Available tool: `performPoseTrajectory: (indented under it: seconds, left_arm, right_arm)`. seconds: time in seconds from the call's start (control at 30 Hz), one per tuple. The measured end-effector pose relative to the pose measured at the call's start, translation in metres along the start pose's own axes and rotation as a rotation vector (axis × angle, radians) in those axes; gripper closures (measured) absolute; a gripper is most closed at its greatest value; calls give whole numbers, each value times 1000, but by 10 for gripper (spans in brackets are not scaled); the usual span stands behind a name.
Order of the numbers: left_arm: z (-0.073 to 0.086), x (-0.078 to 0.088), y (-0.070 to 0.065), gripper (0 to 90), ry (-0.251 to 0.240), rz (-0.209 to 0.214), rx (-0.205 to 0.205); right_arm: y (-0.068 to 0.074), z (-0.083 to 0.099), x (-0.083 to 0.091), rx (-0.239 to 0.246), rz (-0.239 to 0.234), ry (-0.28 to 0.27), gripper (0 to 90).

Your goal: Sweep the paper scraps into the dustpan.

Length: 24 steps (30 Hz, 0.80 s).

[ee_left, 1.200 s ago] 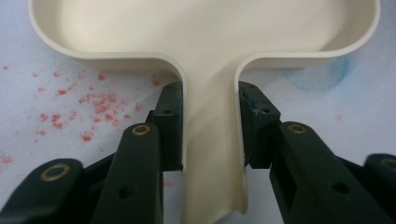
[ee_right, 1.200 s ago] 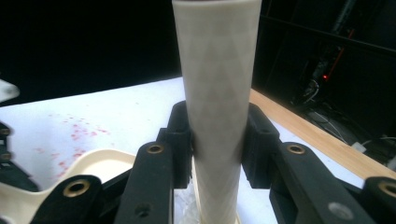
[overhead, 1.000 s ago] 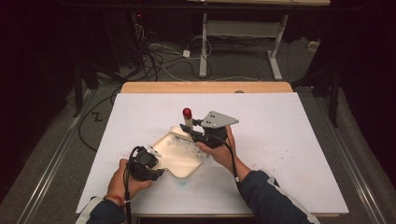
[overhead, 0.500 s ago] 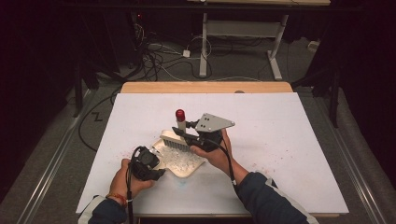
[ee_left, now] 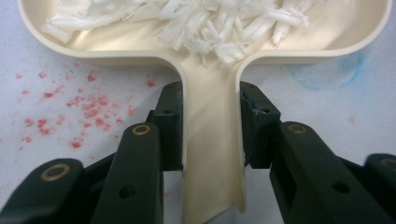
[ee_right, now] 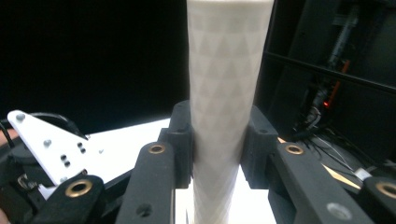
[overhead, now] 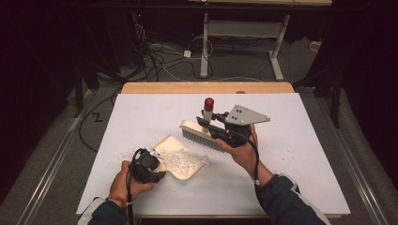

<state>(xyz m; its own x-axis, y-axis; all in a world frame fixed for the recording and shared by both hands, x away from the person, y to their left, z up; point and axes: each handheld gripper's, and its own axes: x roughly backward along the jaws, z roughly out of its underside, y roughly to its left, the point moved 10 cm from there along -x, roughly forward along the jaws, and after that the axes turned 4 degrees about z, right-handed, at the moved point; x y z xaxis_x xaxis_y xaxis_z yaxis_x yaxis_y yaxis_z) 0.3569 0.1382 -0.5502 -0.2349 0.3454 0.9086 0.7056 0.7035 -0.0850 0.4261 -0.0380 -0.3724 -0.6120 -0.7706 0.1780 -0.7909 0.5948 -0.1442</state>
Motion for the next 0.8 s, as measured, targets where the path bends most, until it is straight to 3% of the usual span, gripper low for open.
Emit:
performPoseTrajectory:
  seconds: [0.13,0.27,0.37,0.47,0.57,0.8]
  left_arm:
    - [0,0,-1,637,-2,0,3]
    - [1,0,-1,637,3,-1,-1]
    - [1,0,-1,637,2,-6,0]
    - [1,0,-2,637,2,-10,2]
    - [2,0,-2,637,4,-13,3]
    - [2,0,-3,637,4,-14,5]
  right_arm:
    - [-7,17,17,21,30,60,703]
    - [-14,30,33,6,46,98,703]
    - [-23,44,50,10,93,135,703]
    - [-23,50,55,1,91,156,703]
    - [-10,59,58,-21,51,196,703]
    - [16,54,43,-32,12,190,703]
